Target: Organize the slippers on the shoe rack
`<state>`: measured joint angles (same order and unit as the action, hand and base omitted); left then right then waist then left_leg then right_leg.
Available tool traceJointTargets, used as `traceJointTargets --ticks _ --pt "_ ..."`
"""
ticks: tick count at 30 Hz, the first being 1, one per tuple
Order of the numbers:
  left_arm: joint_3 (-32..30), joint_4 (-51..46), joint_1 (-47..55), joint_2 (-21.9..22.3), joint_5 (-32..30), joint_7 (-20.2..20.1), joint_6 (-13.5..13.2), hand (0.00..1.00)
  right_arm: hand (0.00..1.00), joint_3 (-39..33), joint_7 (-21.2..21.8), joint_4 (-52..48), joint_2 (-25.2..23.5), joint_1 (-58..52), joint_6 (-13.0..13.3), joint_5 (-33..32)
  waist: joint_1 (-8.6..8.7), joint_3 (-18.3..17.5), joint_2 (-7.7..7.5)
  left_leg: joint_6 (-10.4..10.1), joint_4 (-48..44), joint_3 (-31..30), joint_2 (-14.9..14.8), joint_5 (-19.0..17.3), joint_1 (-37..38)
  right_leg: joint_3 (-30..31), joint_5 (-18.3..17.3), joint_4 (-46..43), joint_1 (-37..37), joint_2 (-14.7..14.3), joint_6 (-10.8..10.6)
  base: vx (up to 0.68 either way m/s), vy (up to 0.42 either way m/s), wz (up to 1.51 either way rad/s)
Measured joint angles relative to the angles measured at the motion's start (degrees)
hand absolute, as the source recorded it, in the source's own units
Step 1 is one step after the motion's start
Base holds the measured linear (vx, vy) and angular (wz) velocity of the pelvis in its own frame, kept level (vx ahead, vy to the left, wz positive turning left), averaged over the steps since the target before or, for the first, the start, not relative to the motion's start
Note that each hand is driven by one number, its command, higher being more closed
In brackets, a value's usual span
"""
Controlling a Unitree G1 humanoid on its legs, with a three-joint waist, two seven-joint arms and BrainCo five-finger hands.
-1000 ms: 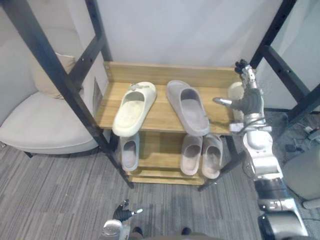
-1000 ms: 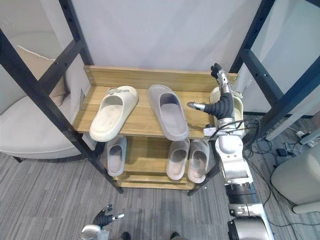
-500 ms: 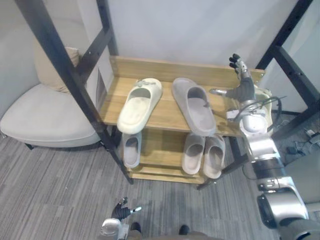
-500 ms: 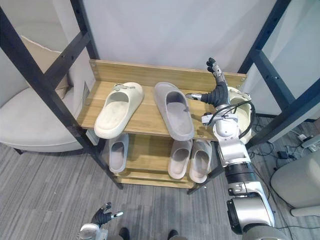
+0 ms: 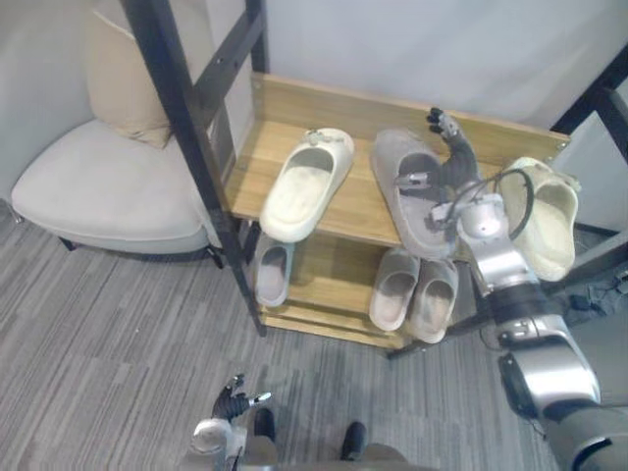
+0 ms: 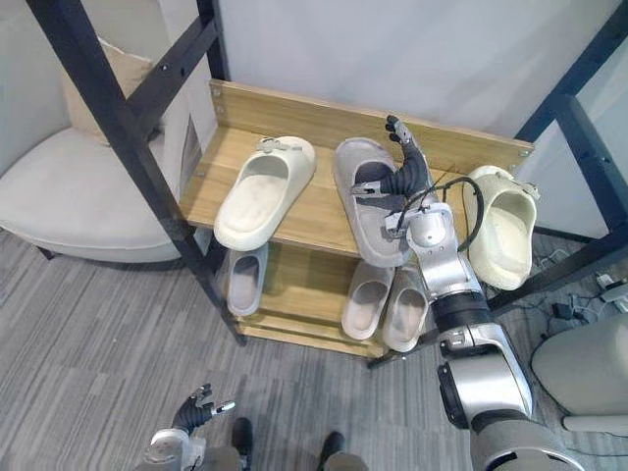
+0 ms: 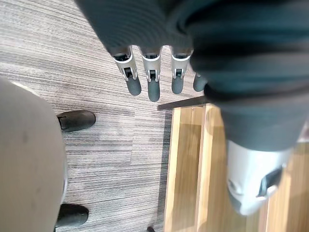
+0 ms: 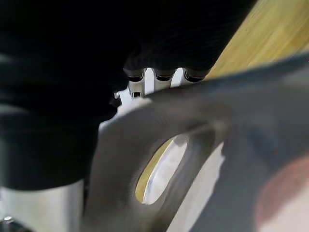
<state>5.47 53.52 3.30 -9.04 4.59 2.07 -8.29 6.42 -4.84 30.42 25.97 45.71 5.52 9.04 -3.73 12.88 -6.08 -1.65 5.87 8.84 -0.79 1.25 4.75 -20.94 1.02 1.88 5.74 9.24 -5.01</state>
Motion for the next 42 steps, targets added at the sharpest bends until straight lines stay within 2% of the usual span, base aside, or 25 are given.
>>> traceJointTargets --ticks 3,14,20,24,30,35,37,42 --pt "0.02 0.01 -0.47 -0.16 0.2 -0.01 -0.01 0.0 1.0 0.78 0.2 0.88 -0.17 1.45 -0.1 0.02 0.03 1.06 -0.05 -0.07 0.09 0.08 -0.03 0.32 -0.08 0.09 0.0 0.0 -0.11 -0.01 0.0 -0.05 -0.016 -0.01" --pt "-0.02 0.02 -0.54 -0.32 0.76 0.01 -0.04 0.0 1.0 0.72 0.21 -2.05 -0.78 1.0 1.2 -2.87 -0.12 1.27 -0.37 -0.3 0.38 1.54 -0.32 0.42 0.47 0.9 -0.01 0.09 0.03 -0.22 0.01 -0.02 -0.008 -0.03" --pt "-0.04 0.12 -0.54 -0.38 0.75 -0.01 0.0 0.0 1.0 -0.24 0.03 -11.26 -0.8 -5.59 2.04 -2.94 0.41 1.3 -0.43 -0.31 0.38 1.55 -0.32 0.42 0.69 0.92 0.0 0.18 0.28 -0.24 0.01 0.0 0.0 0.0" --pt "-0.04 0.23 -0.52 -0.39 0.67 -0.02 0.07 0.0 1.0 -4.08 -0.28 -17.34 -1.08 -10.86 2.44 -2.92 0.58 1.29 -0.44 -0.31 0.33 1.56 -0.32 0.42 0.98 1.22 0.02 0.18 0.42 -0.24 -0.01 -0.02 -0.005 -0.03" --pt "-0.03 0.89 -0.52 -0.32 -0.05 -0.14 0.14 0.0 1.0 -5.41 -0.75 -28.41 -1.25 -18.7 2.81 -2.63 1.68 1.0 -0.21 -0.29 0.11 1.71 -0.54 0.43 1.18 1.78 0.25 0.17 0.38 -0.29 -0.03 -0.03 -0.011 -0.04" --pt "-0.02 2.28 -0.45 -0.19 -1.09 -0.21 0.17 0.0 1.0 -8.77 -1.97 -39.76 -2.76 -24.46 5.72 -2.5 2.74 -0.58 -0.05 -0.28 0.09 1.69 -0.64 0.42 1.16 1.8 0.25 0.09 0.32 -0.29 -0.03 0.0 0.0 0.0" --pt "0.0 3.09 -0.39 -0.12 -1.24 -0.23 0.19 0.0 1.0 -8.44 -1.84 -43.74 -4.27 -27.44 7.06 -2.54 3.4 -1.46 0.1 -0.27 0.09 1.67 -0.7 0.41 1.19 1.8 0.25 0.01 0.33 -0.27 -0.03 0.0 0.0 0.0" --pt "0.03 4.32 -0.32 0.43 -2.35 -0.56 0.15 0.0 1.0 -5.52 0.43 -51.12 -7.42 -37.03 9.16 -4.48 3.45 -3.18 0.88 -0.25 0.08 1.61 -0.74 0.43 1.41 1.86 0.23 -0.44 0.31 -0.18 -0.03 -0.02 -0.003 0.0"
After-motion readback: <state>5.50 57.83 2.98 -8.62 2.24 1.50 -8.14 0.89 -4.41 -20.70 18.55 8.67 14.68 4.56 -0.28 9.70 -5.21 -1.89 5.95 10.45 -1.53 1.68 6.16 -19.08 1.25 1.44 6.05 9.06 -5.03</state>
